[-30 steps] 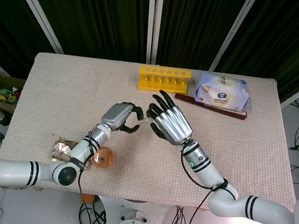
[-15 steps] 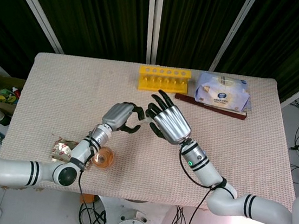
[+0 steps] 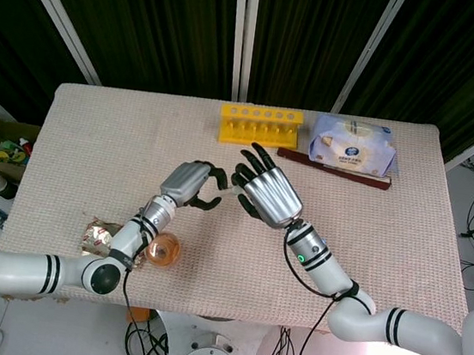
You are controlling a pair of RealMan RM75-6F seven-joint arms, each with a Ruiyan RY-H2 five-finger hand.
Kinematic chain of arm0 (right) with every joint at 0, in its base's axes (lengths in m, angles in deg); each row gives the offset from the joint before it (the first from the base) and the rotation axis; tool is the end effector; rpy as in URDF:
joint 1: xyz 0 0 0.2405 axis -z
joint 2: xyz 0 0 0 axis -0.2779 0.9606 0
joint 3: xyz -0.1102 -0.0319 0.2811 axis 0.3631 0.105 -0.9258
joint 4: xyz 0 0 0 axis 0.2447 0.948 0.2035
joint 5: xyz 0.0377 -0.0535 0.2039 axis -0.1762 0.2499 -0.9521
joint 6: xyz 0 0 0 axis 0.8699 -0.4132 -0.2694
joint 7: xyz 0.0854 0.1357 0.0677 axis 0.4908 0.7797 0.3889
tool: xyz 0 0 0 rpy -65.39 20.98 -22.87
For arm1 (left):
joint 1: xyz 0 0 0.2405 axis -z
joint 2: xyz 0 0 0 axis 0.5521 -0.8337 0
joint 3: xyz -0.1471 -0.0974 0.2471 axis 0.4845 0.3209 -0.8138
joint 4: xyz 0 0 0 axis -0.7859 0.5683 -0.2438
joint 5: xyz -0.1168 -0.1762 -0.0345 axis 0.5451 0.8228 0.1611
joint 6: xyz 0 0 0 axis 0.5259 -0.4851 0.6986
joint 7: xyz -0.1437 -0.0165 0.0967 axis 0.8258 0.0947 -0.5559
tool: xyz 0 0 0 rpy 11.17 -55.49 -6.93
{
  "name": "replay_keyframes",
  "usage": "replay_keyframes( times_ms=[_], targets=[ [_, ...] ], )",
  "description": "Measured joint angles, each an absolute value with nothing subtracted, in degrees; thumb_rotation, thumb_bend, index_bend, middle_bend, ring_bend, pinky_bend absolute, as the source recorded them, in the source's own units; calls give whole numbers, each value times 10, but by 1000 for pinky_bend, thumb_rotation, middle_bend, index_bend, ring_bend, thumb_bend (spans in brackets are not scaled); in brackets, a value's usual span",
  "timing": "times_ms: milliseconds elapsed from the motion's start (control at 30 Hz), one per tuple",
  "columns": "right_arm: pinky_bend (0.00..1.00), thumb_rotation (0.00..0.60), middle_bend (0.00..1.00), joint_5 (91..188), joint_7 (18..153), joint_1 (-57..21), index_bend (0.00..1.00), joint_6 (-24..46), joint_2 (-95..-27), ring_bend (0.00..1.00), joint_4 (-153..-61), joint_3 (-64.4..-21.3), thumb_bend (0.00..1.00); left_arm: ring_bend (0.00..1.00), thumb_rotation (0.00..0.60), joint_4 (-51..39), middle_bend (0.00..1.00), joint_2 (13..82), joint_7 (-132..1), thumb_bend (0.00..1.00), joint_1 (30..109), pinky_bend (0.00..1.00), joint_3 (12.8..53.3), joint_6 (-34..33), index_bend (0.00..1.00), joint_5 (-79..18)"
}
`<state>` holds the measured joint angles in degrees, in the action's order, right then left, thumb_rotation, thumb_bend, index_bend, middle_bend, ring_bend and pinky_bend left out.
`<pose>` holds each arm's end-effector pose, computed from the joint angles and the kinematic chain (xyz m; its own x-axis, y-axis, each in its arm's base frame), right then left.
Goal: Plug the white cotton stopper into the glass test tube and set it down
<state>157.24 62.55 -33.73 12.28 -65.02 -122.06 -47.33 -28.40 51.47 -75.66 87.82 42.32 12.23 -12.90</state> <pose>-0.0505 -0.4048 0.0111 0.4182 0.0974 0.9031 -0.6484 -0.6643 0.3719 -0.0730 0.4258 -0.0251 0.0576 0.4467 0.8928 0.9612 -0.2666 0.0714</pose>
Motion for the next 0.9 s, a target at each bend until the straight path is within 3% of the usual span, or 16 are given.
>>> replay_keyframes(
  times_ms=[100,233,367,667,900],
  targets=[
    [137,600,335,1570,626,-337,565,123,-649,135,-1222,-473,482,278,600,-284,456,514,-757,381,878,231,422,121,594,-129],
    [137,600,295,1568,627,-337,391,123,-648,134,-1222,-472,344,278,600,-284,456,514,-759,381,879,232,421,119,594,-129],
    [137,600,278,1566,629,-336,280,123,-648,132,-1223,-472,219,278,600,-283,456,514,-762,381,879,232,419,115,594,-128],
    [137,600,262,1570,641,-328,248,110,-638,127,-1231,-472,192,278,600,-278,455,517,-790,381,880,232,407,98,594,-130],
    [137,600,257,1585,662,-280,240,59,-585,127,-1259,-459,192,278,600,-262,454,523,-863,381,879,231,384,49,595,-136]
  ],
)
